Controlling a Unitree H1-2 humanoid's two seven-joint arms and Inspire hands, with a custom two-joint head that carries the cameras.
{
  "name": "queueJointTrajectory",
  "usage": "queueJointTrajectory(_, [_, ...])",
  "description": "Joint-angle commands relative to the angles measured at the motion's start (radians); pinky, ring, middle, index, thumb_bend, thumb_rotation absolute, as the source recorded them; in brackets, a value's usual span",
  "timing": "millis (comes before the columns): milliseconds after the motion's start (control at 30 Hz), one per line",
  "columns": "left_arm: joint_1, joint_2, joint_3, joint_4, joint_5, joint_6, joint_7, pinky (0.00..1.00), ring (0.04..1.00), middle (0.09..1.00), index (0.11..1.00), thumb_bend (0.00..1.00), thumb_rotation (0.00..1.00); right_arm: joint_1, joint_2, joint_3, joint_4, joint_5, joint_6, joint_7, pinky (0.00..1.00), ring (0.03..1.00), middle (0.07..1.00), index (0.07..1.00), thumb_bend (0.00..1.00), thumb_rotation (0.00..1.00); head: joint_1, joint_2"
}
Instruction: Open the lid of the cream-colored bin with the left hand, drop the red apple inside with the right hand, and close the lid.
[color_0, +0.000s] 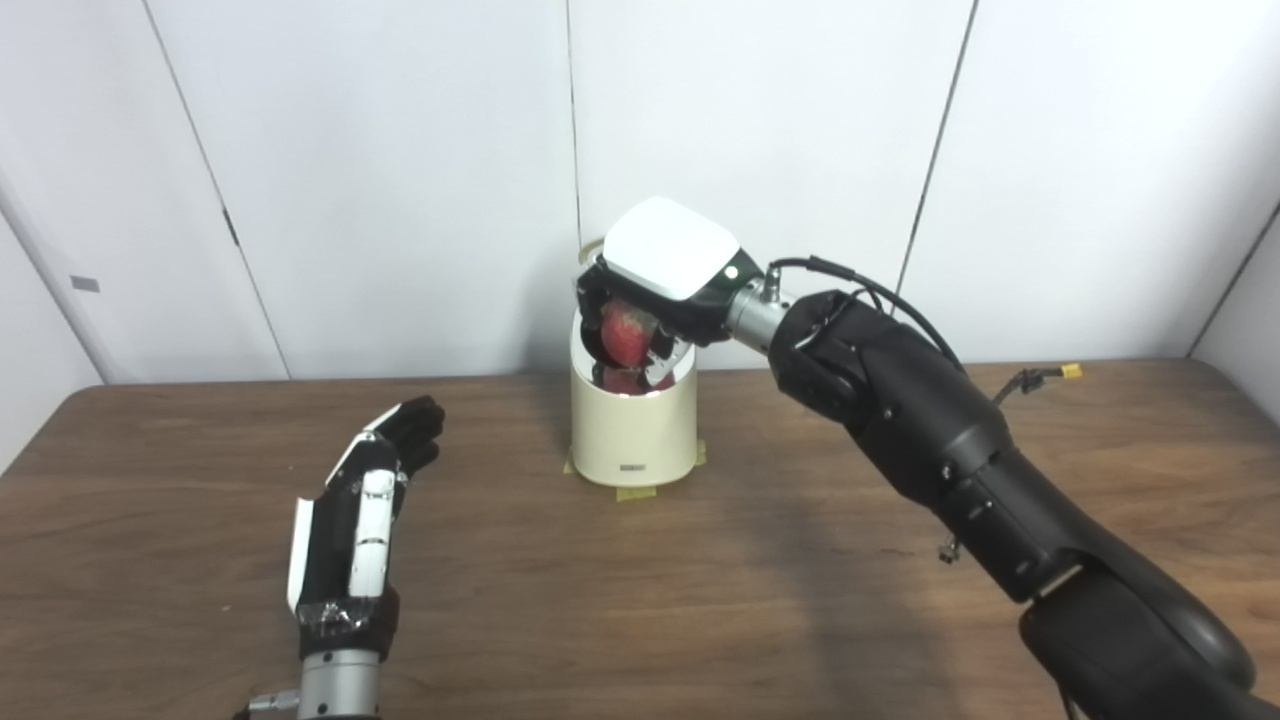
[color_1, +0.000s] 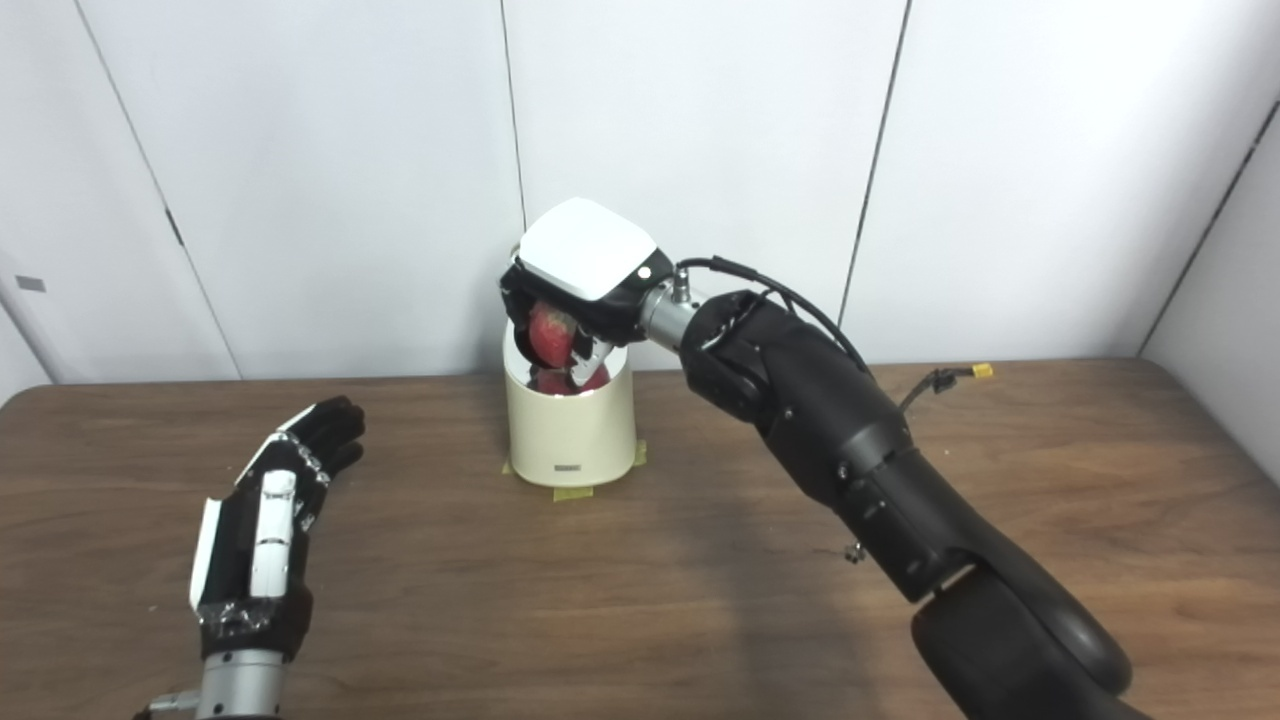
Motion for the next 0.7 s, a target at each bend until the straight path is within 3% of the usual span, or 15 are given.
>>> queueJointTrajectory(0, [-0.024, 0.004, -0.006, -0.032, 0.003, -0.026, -0.004, 0.83, 0.824, 0.788, 0.761, 0.58, 0.83, -0.059, -0.007, -0.022, -0.035, 0.009, 0.043, -0.002, 0.33, 0.449, 0.580, 0.492, 0.49, 0.00, -0.002, 0.001])
queueJointTrajectory(367, [-0.024, 0.007, -0.006, -0.025, 0.005, -0.031, -0.004, 0.83, 0.819, 0.782, 0.754, 0.58, 0.83, -0.053, -0.011, -0.010, -0.065, -0.006, 0.090, 0.043, 0.44, 0.444, 0.563, 0.486, 0.51, 0.00, -0.001, 0.001])
queueJointTrajectory(467, [-0.023, 0.004, -0.006, -0.029, 0.004, -0.025, -0.002, 0.83, 0.821, 0.783, 0.754, 0.58, 0.83, -0.052, -0.010, -0.012, -0.067, -0.003, 0.093, 0.047, 0.46, 0.557, 0.643, 0.491, 0.52, 0.11, 0.000, 0.001])
queueJointTrajectory(667, [-0.024, 0.003, -0.006, -0.029, 0.007, -0.024, 0.000, 0.83, 0.821, 0.786, 0.759, 0.59, 0.83, -0.053, -0.007, -0.015, -0.062, 0.005, 0.095, 0.048, 0.46, 0.568, 0.646, 0.492, 0.52, 0.13, 0.001, 0.000])
